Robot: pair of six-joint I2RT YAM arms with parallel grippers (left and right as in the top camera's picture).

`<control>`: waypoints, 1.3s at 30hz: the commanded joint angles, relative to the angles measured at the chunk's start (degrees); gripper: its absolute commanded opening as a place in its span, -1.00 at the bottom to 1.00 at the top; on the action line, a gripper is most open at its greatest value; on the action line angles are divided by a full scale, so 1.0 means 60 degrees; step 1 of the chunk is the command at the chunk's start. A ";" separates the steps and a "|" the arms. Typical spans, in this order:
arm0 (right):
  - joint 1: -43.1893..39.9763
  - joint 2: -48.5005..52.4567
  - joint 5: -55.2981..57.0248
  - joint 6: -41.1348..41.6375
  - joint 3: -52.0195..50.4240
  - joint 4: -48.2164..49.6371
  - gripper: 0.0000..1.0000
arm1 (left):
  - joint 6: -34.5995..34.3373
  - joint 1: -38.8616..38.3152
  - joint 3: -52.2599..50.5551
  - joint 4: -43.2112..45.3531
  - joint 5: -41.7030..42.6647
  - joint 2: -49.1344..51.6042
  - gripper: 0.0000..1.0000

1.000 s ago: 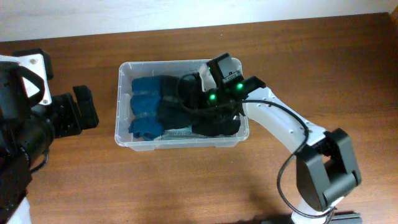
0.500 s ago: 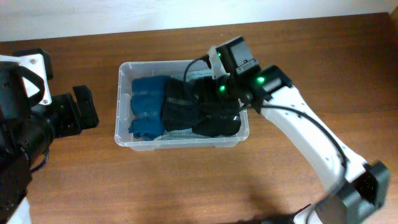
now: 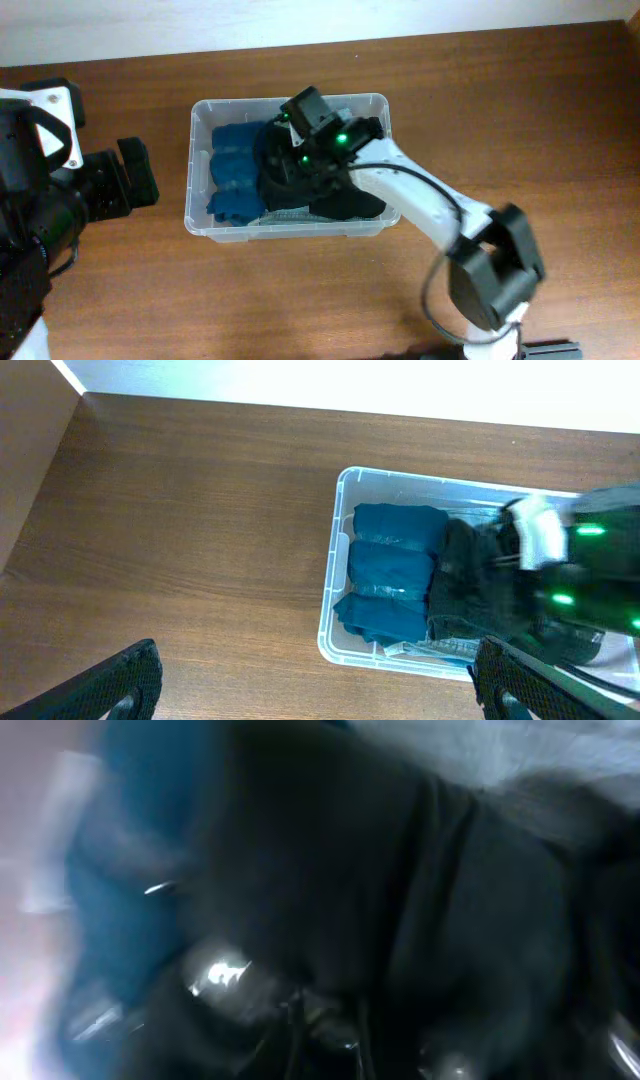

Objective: Pack container

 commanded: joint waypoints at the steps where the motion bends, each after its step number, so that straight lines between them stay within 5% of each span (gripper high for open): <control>1: 0.0022 0.0437 0.0539 -0.0579 -0.0069 0.0040 -0.63 | -0.0120 0.0047 0.0000 0.0000 -0.0102 0.0011 0.99; 9: 0.0018 -0.0933 0.1424 -0.0929 0.0962 -0.2000 0.22 | -0.0120 0.0047 0.0000 0.0000 -0.0102 0.0011 0.99; 18: -0.0091 -0.3942 0.3275 -0.1596 0.2164 -0.3781 0.55 | -0.0120 0.0047 0.0000 0.0000 -0.0102 0.0011 0.99; 20: -0.0087 -0.4612 0.3541 -0.1596 0.2164 -0.3916 0.97 | -0.0120 0.0047 0.0000 0.0000 -0.0102 0.0011 0.99; 27: -0.0087 -0.6200 0.3585 -0.1603 0.2164 -0.5096 0.97 | -0.0120 0.0047 0.0000 0.0000 -0.0102 0.0011 0.99; 39: -0.0087 -0.8805 0.6859 -0.1519 0.2164 -0.6721 0.97 | -0.0120 0.0047 0.0000 0.0000 -0.0102 0.0011 0.99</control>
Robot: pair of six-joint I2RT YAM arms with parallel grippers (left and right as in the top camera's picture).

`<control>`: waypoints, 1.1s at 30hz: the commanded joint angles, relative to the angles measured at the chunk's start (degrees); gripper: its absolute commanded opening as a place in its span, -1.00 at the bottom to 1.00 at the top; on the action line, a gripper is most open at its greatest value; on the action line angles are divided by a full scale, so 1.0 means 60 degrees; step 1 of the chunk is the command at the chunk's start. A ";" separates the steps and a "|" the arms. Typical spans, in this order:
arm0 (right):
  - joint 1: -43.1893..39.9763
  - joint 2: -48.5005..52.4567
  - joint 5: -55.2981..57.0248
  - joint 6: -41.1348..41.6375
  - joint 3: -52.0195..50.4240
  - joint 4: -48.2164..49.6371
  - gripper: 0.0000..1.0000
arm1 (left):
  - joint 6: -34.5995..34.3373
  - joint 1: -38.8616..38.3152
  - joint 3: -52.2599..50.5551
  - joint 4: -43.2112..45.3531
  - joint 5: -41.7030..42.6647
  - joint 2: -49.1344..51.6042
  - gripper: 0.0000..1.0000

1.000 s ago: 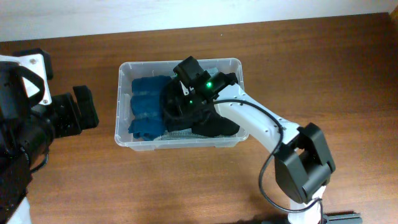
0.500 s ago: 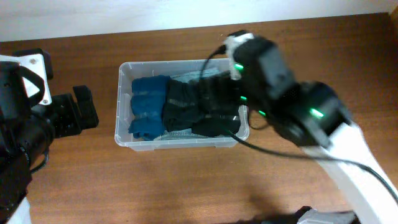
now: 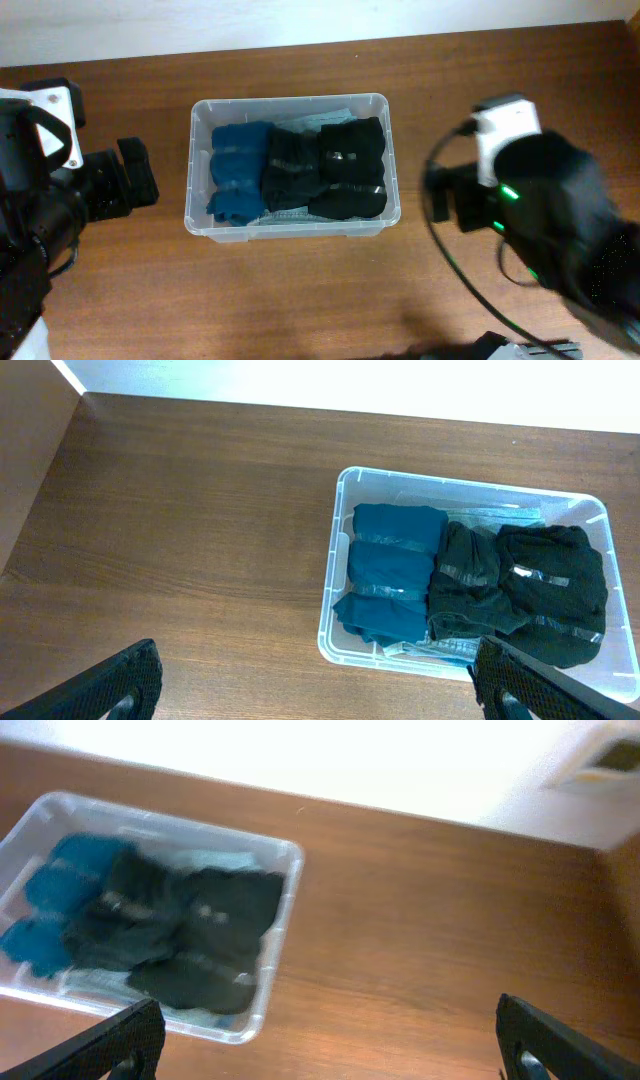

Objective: Pack container

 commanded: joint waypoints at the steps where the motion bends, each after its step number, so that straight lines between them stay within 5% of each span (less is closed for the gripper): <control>1: -0.0025 -0.0929 0.1439 0.0076 0.0029 -0.0087 0.97 | -0.0120 0.0047 0.0000 0.0000 -0.0102 0.0011 0.99; 5: -0.0164 -0.1730 0.2014 0.0073 -0.0080 -0.0080 0.97 | -0.0120 0.0047 0.0000 0.0000 -0.0102 0.0011 0.99; 10: -0.2295 -0.2546 0.1774 0.0113 -0.1067 0.0375 0.97 | -0.0120 0.0047 0.0000 0.0000 -0.0102 0.0011 0.99; 19: -0.5719 -0.4459 0.0798 0.0109 -0.5472 0.2867 0.96 | -0.0120 0.0047 0.0000 0.0000 -0.0102 0.0011 0.99; 33: -0.6280 -0.9220 0.0368 0.0113 -1.3009 0.6084 0.97 | -0.0120 0.0047 0.0000 0.0000 -0.0102 0.0011 0.99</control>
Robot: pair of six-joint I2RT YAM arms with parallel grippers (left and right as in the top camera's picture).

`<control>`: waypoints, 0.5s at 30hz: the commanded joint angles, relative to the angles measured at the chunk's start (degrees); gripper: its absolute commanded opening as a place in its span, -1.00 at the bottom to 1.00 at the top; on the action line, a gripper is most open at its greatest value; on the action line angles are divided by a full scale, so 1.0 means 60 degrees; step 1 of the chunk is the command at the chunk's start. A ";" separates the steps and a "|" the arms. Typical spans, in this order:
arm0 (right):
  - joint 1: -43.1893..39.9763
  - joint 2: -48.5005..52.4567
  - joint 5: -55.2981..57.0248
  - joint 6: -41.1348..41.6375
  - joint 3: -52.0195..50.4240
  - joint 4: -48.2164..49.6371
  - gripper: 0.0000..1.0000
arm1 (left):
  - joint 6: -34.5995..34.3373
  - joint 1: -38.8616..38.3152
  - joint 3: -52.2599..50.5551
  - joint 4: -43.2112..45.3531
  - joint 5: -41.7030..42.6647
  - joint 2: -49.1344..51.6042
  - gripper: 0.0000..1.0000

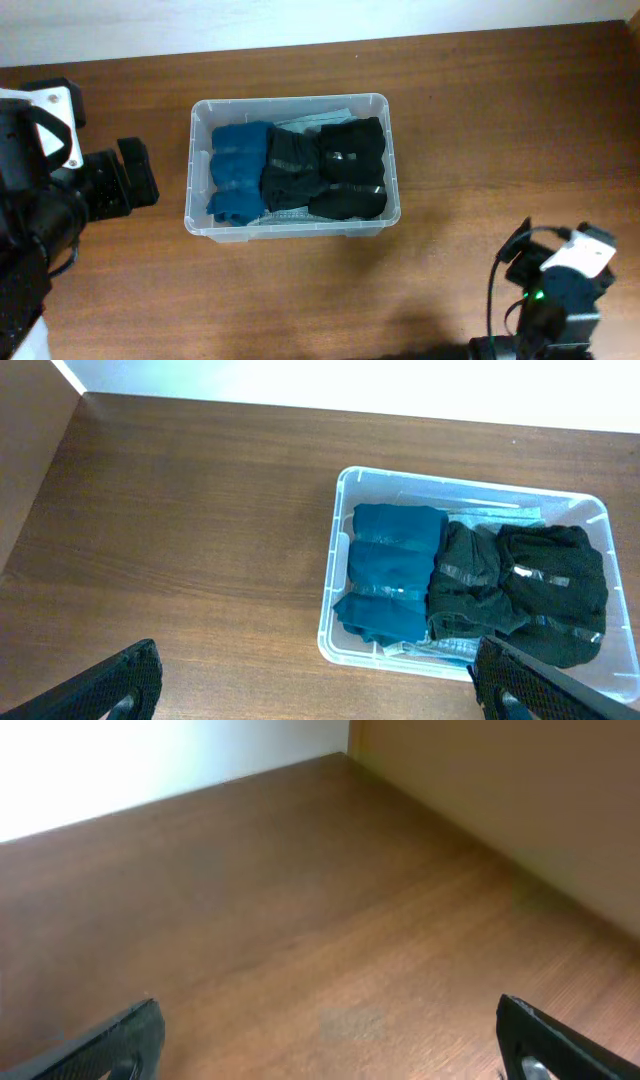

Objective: Pack container

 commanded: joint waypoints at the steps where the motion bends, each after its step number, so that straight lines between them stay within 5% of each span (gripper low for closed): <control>1: -0.0080 -0.1053 -0.0091 0.0102 -0.1166 0.0160 0.97 | -0.0120 0.0047 0.0007 0.0000 -0.0102 0.0011 0.99; 15: -0.0080 -0.2204 -0.1246 0.0098 -0.3340 0.0295 0.97 | -0.0120 0.0047 0.0007 0.0000 -0.0102 0.0011 0.99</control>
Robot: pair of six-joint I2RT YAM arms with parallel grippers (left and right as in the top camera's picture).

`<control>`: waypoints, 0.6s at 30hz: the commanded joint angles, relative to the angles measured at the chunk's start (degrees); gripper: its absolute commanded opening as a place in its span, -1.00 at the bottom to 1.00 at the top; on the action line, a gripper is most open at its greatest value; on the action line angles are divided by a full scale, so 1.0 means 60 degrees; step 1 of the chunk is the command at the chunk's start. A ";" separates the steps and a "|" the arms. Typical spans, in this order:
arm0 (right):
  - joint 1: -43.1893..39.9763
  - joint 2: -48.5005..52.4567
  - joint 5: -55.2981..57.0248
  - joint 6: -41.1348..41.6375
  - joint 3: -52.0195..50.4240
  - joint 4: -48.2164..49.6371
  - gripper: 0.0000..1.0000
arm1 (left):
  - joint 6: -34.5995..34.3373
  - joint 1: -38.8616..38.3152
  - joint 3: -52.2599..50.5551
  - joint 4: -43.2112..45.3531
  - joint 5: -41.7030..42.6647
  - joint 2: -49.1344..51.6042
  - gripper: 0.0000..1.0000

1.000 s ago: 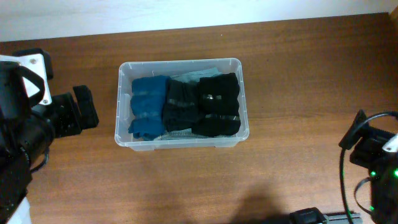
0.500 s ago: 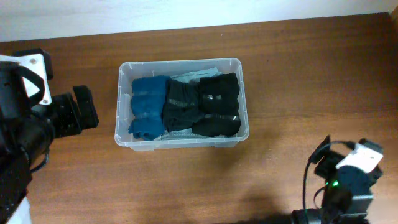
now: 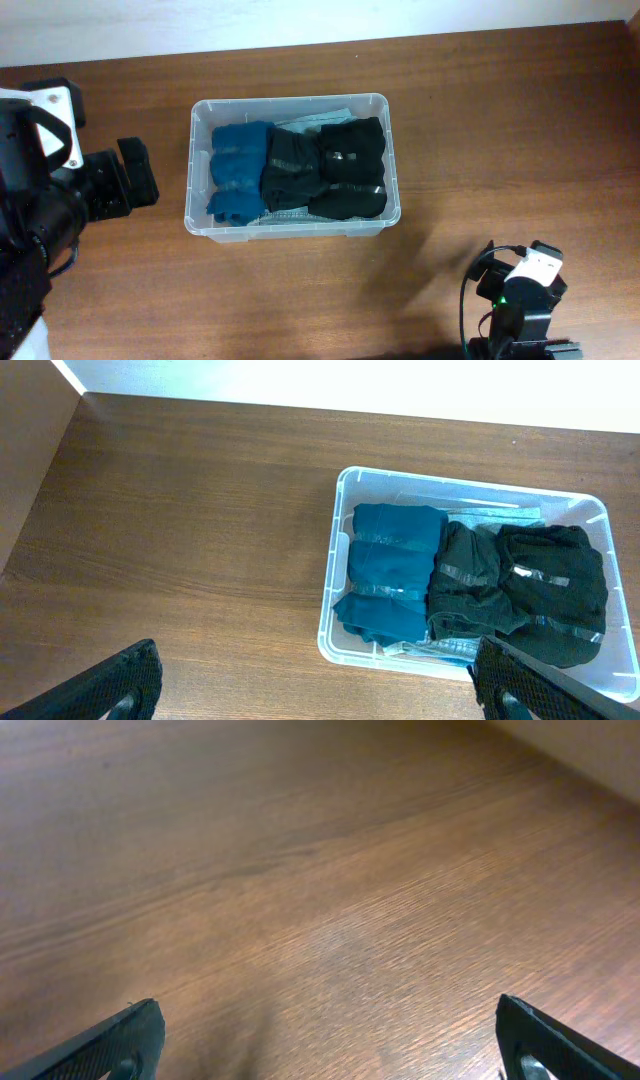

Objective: Pack container

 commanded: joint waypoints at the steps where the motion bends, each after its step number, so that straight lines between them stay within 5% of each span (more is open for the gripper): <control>1: -0.0069 -0.0120 -0.0543 0.0102 -0.0251 0.0066 0.97 | -0.0120 0.0047 0.0007 0.0000 -0.0102 0.0011 0.99; 18: -0.0062 -0.0102 -0.0750 0.0098 -0.0499 0.0029 0.97 | -0.0120 0.0047 0.0007 0.0000 -0.0102 0.0011 0.99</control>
